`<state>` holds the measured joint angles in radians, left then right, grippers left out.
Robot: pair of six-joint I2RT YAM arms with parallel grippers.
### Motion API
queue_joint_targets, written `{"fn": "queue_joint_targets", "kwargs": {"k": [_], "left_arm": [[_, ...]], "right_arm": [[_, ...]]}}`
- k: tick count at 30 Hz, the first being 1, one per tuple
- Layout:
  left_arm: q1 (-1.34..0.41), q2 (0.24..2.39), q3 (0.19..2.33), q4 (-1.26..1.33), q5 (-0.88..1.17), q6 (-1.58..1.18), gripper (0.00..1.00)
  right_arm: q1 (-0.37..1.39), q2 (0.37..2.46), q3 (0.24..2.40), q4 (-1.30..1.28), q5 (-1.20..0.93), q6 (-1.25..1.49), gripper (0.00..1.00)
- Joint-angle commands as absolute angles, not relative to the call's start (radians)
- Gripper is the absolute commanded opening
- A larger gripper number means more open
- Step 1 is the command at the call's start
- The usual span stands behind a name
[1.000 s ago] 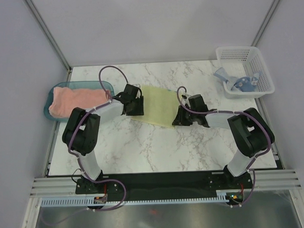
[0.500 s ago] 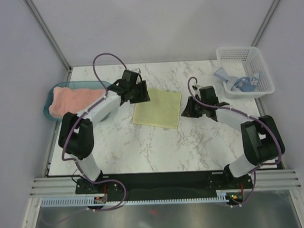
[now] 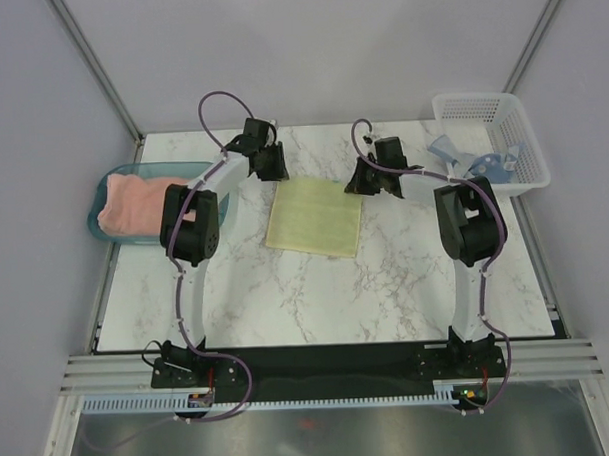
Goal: Fold and stack the towels
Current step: Fold the towel
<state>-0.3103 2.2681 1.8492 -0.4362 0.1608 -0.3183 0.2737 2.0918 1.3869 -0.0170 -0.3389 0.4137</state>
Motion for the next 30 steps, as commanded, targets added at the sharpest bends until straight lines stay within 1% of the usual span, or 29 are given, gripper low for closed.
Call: {"fn": "queue_joint_targets", "kwargs": {"k": [1, 6, 9, 11, 15, 17, 20, 23, 30], "left_arm": [[-0.311, 2.304, 1.939, -0.445, 0.204, -0.238, 0.36], [-0.301, 2.375, 1.997, -0.449, 0.186, -0.233, 0.36], [-0.291, 2.407, 2.026, -0.456, 0.184, -0.25, 0.38], [-0.287, 2.413, 2.034, -0.456, 0.184, -0.256, 0.38], [-0.287, 2.401, 2.031, -0.456, 0.206, -0.259, 0.39], [-0.287, 2.396, 2.034, -0.456, 0.203, -0.256, 0.4], [-0.288, 2.405, 2.039, -0.456, 0.193, -0.253, 0.41], [-0.287, 2.414, 2.039, -0.46, 0.192, -0.259, 0.42], [-0.288, 2.396, 1.993, -0.476, 0.187, -0.308, 0.43]], "right_arm": [[0.242, 2.144, 1.443, -0.008, -0.321, 0.377, 0.0], [0.219, 2.184, 1.445, 0.021, -0.37, 0.356, 0.01], [0.218, 2.171, 1.437, 0.031, -0.373, 0.345, 0.05], [0.216, 2.146, 1.422, 0.052, -0.374, 0.35, 0.05], [0.216, 2.105, 1.407, 0.081, -0.364, 0.364, 0.03], [0.215, 2.088, 1.411, 0.087, -0.348, 0.371, 0.0], [0.213, 2.072, 1.413, 0.107, -0.333, 0.385, 0.0], [0.212, 2.083, 1.422, 0.094, -0.273, 0.379, 0.0], [0.196, 2.135, 1.431, 0.031, -0.239, 0.308, 0.0]]}}
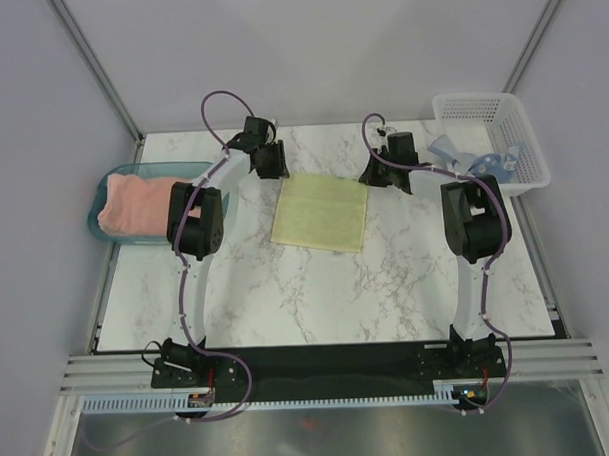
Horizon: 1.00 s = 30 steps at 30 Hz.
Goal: Fold and stack the towels
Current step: Fold the towel
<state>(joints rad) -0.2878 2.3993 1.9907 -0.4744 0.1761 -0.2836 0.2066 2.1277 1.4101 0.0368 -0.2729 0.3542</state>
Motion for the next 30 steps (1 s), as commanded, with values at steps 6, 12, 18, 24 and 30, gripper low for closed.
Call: {"fn": "queue_joint_targets", "kwargs": {"k": [6, 12, 18, 24, 30], "left_arm": [[-0.293, 2.341, 1.904, -0.476, 0.169, -0.359, 0.43], [-0.328, 2.275, 1.827, -0.477, 0.163, -0.379, 0.44], [-0.318, 2.238, 1.896, -0.476, 0.132, -0.266, 0.55], [-0.285, 2.33, 2.046, -0.474, 0.271, -0.077, 0.61], [-0.281, 2.407, 2.111, -0.477, 0.38, 0.035, 0.62]], "right_arm": [[0.176, 2.151, 1.453, 0.002, -0.256, 0.27, 0.0], [0.17, 2.132, 1.477, 0.002, -0.35, 0.218, 0.09], [0.161, 2.117, 1.506, -0.028, -0.5, 0.175, 0.39], [0.123, 2.186, 1.618, -0.127, -0.606, 0.112, 0.46], [0.094, 2.261, 1.748, -0.251, -0.65, 0.046, 0.49]]}}
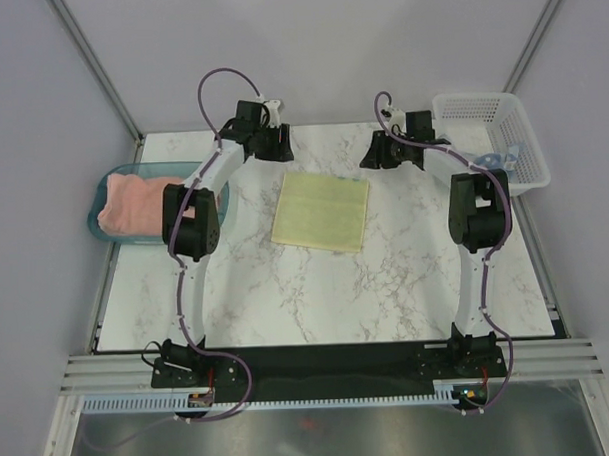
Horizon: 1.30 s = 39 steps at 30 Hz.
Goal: Fold and stack the towels
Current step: Fold the towel
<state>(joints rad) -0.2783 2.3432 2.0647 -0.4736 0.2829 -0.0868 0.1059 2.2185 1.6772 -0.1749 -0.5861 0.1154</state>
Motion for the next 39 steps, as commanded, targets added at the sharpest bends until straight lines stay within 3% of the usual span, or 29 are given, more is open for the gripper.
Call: {"fn": "queue_joint_targets", "kwargs": {"k": [1, 5, 15, 21, 24, 25, 27, 39], "left_arm": [[-0.278, 2.416, 2.118, -0.482, 0.396, 0.049, 0.62], [-0.272, 2.453, 2.155, -0.517, 0.503, 0.08, 0.62], [-0.244, 2.511, 2.229, -0.549, 0.535, 0.055, 0.58], [-0.235, 2.537, 2.253, -0.551, 0.548, 0.035, 0.55], [-0.233, 2.54, 2.258, -0.549, 0.549, 0.035, 0.55], [-0.232, 2.542, 2.258, -0.549, 0.549, 0.035, 0.55], [-0.232, 2.546, 2.258, -0.551, 0.575, 0.044, 0.55], [-0.242, 2.6, 2.321, -0.545, 0.561, -0.023, 0.52]], "right_arm": [[0.091, 2.269, 1.758, -0.276, -0.65, 0.038, 0.49], [0.077, 2.298, 1.773, -0.31, -0.695, 0.009, 0.49], [0.075, 2.361, 1.776, -0.357, -0.795, -0.044, 0.44], [0.051, 2.368, 1.779, -0.365, -0.825, -0.058, 0.29], [0.034, 2.37, 1.782, -0.367, -0.831, -0.067, 0.17], [0.031, 2.37, 1.787, -0.367, -0.841, -0.067, 0.09], [0.017, 2.382, 1.808, -0.371, -0.853, -0.061, 0.04], [0.014, 2.453, 1.894, -0.426, -0.917, -0.087, 0.04]]}}
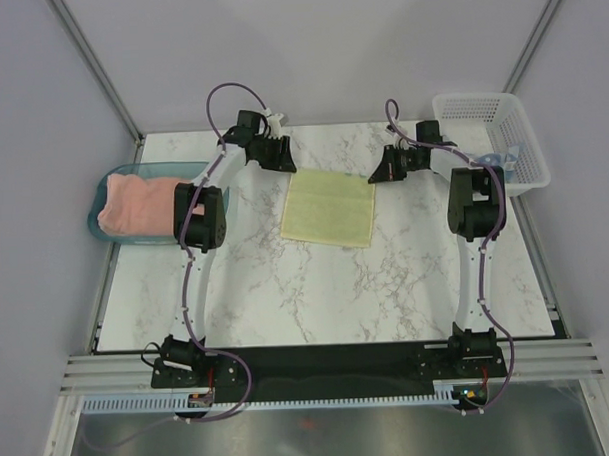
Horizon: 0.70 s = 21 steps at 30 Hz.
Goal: Fold and stack the towels
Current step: Fold the towel
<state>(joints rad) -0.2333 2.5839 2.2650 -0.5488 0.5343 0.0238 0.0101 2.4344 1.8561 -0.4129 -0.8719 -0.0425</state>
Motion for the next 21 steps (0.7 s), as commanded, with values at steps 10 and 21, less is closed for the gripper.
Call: {"fn": "queue_joint_targets", "kwargs": {"k": [10, 21], "left_arm": [[-0.245, 2.64, 2.339, -0.531, 0.643, -0.08, 0.44], [-0.245, 2.625, 2.339, -0.499, 0.643, -0.097, 0.02]], "right_arm": [[0.014, 2.474, 1.922, -0.426, -0.963, -0.081, 0.03], [0.015, 2.441, 1.925, -0.423, -0.945, -0.074, 0.0]]}}
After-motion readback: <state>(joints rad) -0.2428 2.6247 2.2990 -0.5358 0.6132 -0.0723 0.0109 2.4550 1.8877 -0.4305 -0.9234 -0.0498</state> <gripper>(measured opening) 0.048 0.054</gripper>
